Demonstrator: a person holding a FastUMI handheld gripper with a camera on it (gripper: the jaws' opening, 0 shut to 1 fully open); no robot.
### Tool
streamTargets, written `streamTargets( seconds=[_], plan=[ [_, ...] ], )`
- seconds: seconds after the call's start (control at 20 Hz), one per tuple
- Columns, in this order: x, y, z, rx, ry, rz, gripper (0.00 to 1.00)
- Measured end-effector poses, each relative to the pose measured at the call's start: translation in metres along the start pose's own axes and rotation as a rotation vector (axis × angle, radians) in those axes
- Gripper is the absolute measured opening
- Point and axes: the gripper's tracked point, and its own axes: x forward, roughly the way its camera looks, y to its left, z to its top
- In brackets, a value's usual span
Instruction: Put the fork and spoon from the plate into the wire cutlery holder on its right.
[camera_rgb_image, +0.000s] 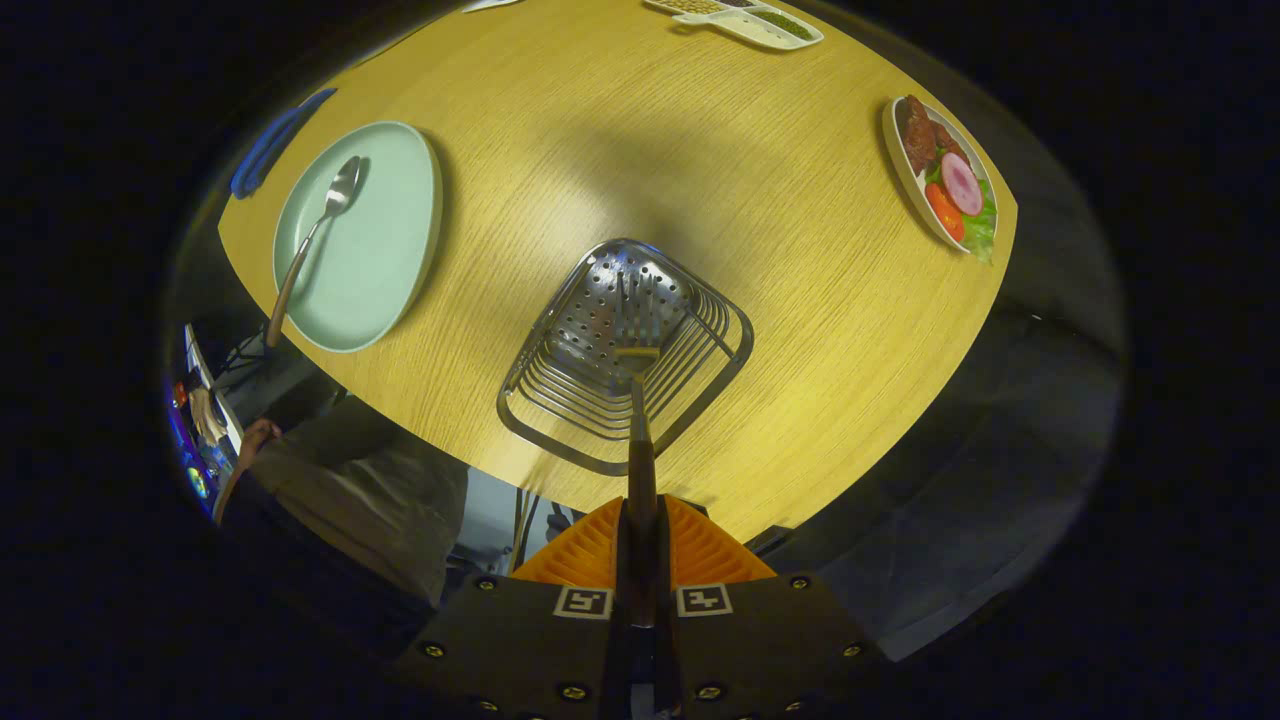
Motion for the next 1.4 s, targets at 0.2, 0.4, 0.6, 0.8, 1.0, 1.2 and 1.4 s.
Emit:
streamTargets(
  seconds=[0.2, 0.4, 0.6, 0.8, 1.0, 1.2, 1.4],
  plan=[
    [-0.01, -0.005, 0.002, 0.04, -0.056, 0.0, 0.13],
    [-0.034, -0.011, 0.002, 0.127, -0.18, -0.014, 0.37],
    [-0.065, 0.015, 0.002, 0.229, -0.355, 0.046, 0.37],
    [-0.083, 0.071, 0.006, 0.282, -0.466, 0.165, 0.37],
    [-0.076, 0.131, 0.011, 0.255, -0.484, 0.244, 0.37],
    [-0.066, 0.177, 0.031, 0.271, -0.494, 0.292, 0.37],
    [-0.062, 0.23, 0.058, 0.253, -0.494, 0.362, 0.37]
  ],
)
